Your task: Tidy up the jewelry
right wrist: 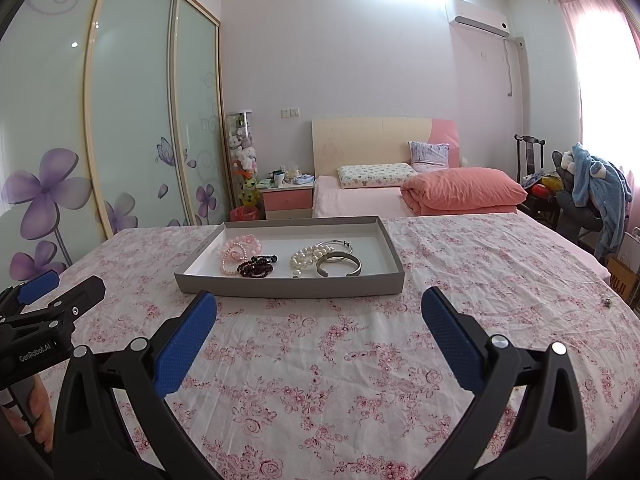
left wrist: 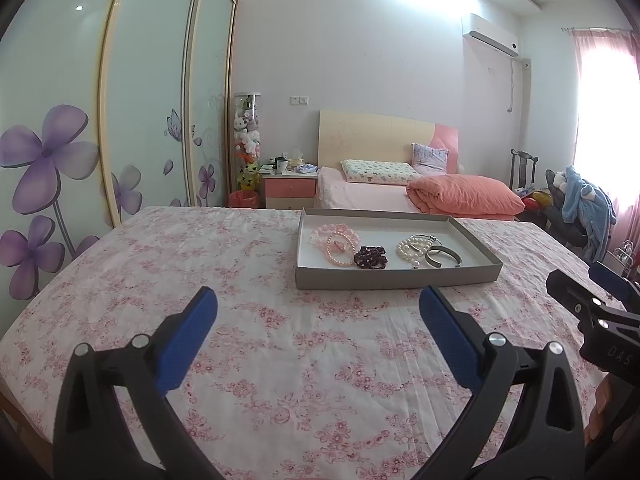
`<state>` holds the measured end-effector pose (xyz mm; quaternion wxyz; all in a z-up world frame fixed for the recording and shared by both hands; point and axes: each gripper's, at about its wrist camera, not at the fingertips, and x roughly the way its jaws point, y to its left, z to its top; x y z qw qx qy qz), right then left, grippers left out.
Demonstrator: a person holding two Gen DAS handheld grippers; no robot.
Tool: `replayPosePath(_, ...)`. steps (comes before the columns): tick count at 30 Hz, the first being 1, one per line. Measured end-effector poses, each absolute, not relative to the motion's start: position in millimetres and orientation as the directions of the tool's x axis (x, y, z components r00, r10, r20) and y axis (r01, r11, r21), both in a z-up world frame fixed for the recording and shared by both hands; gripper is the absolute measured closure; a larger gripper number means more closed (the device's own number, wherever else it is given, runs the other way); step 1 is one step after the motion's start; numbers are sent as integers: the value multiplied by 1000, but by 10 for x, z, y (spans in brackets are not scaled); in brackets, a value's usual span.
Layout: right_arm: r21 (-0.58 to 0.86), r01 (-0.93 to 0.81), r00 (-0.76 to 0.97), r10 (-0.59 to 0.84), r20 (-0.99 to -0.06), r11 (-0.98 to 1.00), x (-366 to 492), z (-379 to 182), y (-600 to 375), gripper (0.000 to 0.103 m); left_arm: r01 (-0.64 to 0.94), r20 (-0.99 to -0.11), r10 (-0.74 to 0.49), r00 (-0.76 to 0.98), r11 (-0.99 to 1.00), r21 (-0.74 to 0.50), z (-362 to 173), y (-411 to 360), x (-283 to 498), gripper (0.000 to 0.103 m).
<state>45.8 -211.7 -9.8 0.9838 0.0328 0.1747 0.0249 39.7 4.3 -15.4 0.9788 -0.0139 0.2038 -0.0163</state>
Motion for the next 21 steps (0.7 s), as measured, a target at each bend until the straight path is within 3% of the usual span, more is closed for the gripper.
replayPosePath(21, 77, -37, 933, 62, -354, 996, 466, -167, -2110, 2, 29, -402, -40, 915, 999, -32, -170, 28, 408, 4)
